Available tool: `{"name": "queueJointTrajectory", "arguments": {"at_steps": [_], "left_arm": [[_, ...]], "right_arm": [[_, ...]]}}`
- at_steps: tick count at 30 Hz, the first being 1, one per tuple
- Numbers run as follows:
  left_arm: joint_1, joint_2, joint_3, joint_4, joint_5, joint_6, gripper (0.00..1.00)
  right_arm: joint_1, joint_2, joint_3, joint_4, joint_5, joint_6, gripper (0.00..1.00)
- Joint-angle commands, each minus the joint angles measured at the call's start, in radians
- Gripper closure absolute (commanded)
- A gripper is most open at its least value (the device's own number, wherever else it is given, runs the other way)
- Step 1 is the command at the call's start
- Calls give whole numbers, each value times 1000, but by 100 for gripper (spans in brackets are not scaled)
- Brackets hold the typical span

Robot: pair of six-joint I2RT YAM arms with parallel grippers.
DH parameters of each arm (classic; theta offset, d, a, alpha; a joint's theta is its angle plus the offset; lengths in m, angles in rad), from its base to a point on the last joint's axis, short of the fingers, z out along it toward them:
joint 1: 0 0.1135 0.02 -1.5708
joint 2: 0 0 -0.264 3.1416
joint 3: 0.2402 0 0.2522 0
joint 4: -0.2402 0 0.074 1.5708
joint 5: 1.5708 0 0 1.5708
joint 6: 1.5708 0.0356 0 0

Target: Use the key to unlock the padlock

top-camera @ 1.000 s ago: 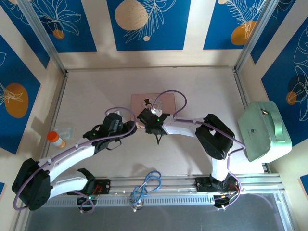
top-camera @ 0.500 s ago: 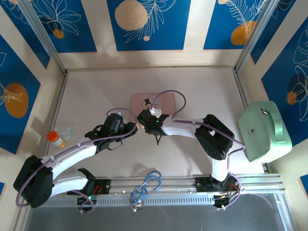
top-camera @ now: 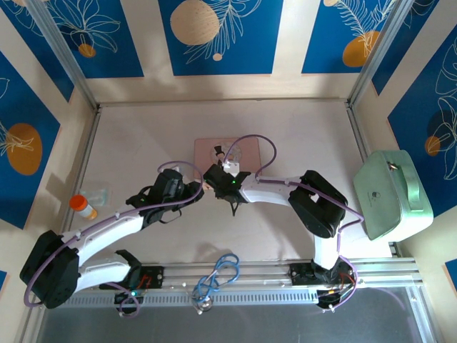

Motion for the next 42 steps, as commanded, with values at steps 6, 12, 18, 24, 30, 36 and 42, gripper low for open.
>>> {"name": "queueJointTrajectory", "arguments": {"at_steps": [6, 12, 18, 24, 30, 36, 42], "left_arm": [[-2, 24, -54, 103, 41, -95, 43], [-49, 66, -77, 207, 46, -121, 36], [-100, 108, -144, 380, 38, -174, 32], [-131, 129, -177, 499, 14, -179, 33], [-138, 191, -196, 613, 18, -168, 53], [-139, 233, -162, 572, 47, -121, 60], [-138, 274, -191, 643, 48, -146, 67]], "right_arm": [[-14, 11, 99, -194, -32, 28, 75], [-38, 54, 182, -324, -151, 16, 78], [-85, 77, 197, -367, -284, 4, 80], [-116, 73, 216, -398, -379, -16, 80], [-139, 100, 279, -475, -462, -49, 80], [-157, 118, 289, -487, -535, -66, 80], [-162, 128, 285, -472, -579, -74, 81]]}}
